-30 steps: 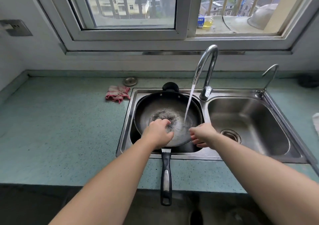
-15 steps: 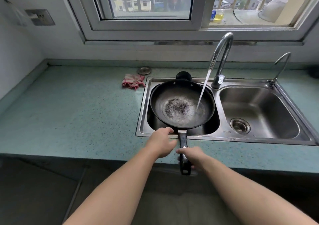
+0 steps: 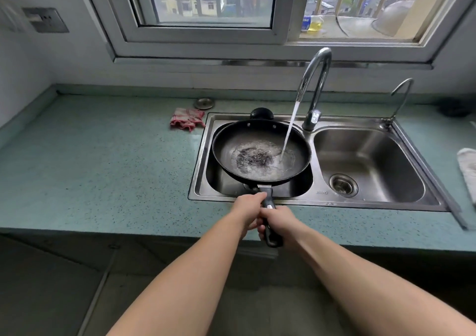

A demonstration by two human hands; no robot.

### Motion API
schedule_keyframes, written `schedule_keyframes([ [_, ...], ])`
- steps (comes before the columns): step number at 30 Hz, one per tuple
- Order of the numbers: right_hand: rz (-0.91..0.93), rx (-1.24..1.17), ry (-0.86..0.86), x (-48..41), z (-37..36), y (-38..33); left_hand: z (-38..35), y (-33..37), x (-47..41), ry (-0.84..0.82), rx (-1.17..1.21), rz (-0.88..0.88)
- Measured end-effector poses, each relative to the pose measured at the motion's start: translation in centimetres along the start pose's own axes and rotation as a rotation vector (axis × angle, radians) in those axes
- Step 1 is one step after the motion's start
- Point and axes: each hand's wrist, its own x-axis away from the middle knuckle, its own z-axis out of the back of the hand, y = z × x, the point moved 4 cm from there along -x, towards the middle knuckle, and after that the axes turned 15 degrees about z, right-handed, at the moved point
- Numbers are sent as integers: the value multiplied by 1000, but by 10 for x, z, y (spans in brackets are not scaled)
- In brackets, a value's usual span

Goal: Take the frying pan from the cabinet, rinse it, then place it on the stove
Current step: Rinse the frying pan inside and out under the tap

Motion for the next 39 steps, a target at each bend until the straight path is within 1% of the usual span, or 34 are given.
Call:
schedule_keyframes([
  [2, 16, 33, 11, 5, 5, -10, -11, 5, 4, -56, 81, 60],
  [4, 41, 108, 13, 11, 12, -17, -20, 8, 5, -114, 114, 99],
  [8, 93, 304, 11, 22, 29, -20, -42, 4, 9, -194, 41, 158],
  [14, 147, 546, 14, 33, 52, -29, -69, 6, 14, -197, -32, 95],
  [17, 197, 703, 13, 34, 67, -35, -83, 8, 12, -229, -12, 64],
  [19, 226, 724, 5, 33, 77, -37, -92, 10, 10, -262, -9, 38],
  [21, 247, 671, -7, 33, 84, -38, -96, 14, 12, -272, -1, 5],
  [25, 272, 474, -59, 31, 83, -39, -94, 23, 15, -212, -32, -98],
  [27, 270, 349, -88, 29, 79, -39, -90, 27, 16, -172, -40, -115],
  [30, 245, 175, -130, 26, 73, -45, -84, 31, 18, -144, -42, -74],
  [34, 176, 12, -235, 27, 71, -59, -84, 37, 29, -188, -78, -8],
  [37, 64, -69, -291, 30, 71, -75, -87, 47, 39, -202, -58, 7],
  [39, -19, -82, -303, 35, 72, -89, -90, 53, 45, -194, -62, 29],
])
